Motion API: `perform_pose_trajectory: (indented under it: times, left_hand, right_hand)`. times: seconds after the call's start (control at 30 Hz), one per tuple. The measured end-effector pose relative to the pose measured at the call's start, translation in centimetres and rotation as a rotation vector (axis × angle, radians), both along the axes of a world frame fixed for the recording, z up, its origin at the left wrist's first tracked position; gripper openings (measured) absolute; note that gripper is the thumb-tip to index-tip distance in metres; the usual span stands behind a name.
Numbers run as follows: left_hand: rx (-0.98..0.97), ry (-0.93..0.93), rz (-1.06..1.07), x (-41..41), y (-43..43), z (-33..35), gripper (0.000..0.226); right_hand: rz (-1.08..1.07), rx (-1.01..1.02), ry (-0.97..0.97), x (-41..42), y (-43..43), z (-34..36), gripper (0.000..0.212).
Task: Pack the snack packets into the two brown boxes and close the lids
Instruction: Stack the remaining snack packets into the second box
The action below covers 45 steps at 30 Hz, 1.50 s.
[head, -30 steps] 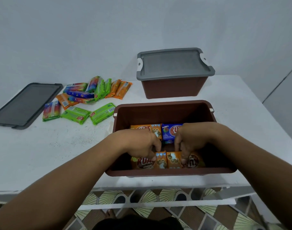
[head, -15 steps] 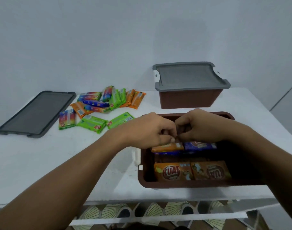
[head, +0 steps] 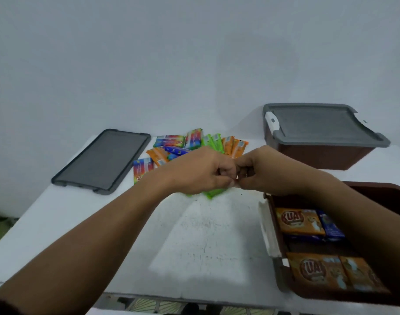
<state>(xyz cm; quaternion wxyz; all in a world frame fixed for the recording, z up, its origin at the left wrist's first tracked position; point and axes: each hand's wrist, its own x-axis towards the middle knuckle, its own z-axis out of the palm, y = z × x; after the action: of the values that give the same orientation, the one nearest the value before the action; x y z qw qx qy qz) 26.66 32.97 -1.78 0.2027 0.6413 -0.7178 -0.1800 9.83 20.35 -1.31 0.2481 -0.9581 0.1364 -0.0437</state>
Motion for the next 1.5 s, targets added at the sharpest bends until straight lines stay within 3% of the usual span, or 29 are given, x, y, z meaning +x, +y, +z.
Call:
perform_pose_trajectory:
  times: [0.17, 0.4, 0.63, 0.8, 0.97, 1.1, 1.27, 1.5]
  left_hand:
    - [0.062, -0.058, 0.034, 4.9, 1.2, -1.0, 0.017]
    - [0.086, -0.1, 0.159, 12.1, 2.0, -2.5, 0.017]
    - [0.17, -0.272, 0.088, 14.4, 0.6, -5.4, 0.02]
    - [0.228, -0.533, -0.058, 13.5, -1.3, -7.8, 0.04]
    - [0.341, -0.592, -0.128, 13.4, -2.5, -9.1, 0.07]
    - [0.36, -0.565, -0.138, 13.4, -3.0, -9.2, 0.075]
    - [0.323, -0.543, -0.116, 12.9, -2.2, -8.6, 0.061]
    - [0.211, -0.095, 0.064, 12.8, -0.2, -5.9, 0.036]
  right_hand:
    - [-0.007, -0.014, 0.066, 5.2, 0.7, -1.5, 0.005]
    - [-0.084, -0.128, 0.214, 9.9, 0.5, -3.2, 0.02]
    - [-0.086, -0.318, 0.498, 11.5, -0.5, -5.8, 0.047]
    - [-0.045, -0.51, 0.628, 12.1, -1.1, -7.4, 0.054]
    - [-0.045, -0.47, 0.687, 12.3, -1.3, -8.1, 0.086]
    - [0.008, -0.493, 0.747, 12.4, -1.5, -8.4, 0.083]
    - [0.081, -0.589, 0.705, 12.4, -1.3, -7.9, 0.069]
    - [0.022, -0.419, 0.56, 10.7, -1.3, -3.9, 0.069]
